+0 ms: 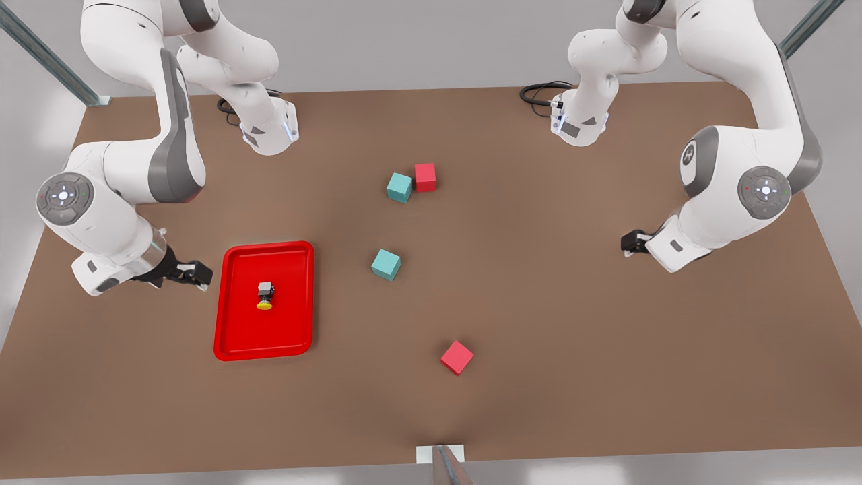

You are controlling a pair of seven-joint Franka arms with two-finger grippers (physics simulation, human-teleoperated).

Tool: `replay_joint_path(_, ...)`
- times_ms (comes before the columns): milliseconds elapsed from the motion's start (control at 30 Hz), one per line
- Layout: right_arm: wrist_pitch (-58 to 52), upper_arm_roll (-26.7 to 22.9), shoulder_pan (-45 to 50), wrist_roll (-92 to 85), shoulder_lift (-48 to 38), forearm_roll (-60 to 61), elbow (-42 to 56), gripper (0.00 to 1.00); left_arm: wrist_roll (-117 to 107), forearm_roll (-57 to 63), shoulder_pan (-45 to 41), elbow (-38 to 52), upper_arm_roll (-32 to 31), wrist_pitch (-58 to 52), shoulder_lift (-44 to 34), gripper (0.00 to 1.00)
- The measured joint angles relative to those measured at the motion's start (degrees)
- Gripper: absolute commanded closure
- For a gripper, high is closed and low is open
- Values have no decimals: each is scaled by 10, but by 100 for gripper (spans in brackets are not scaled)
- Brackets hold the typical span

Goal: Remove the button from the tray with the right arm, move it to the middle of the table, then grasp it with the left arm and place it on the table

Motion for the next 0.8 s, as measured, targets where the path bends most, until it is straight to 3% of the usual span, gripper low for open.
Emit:
replay_joint_path(433,14,0,0,21,2,-1,0,0,1,14,1,2,2,-3,-3,0)
replay_joint_path(600,25,0,-1,30,54,-1,-12,0,0,15,1,4,-1,-8,-14,0)
replay_joint_path(700,47,0,0,35,62,-1,-72,0,0,14,1,3,-2,-12,-14,0)
replay_joint_path(800,90,13,2,38,26,-1,-196,0,0,14,1,-1,-2,-15,-7,0)
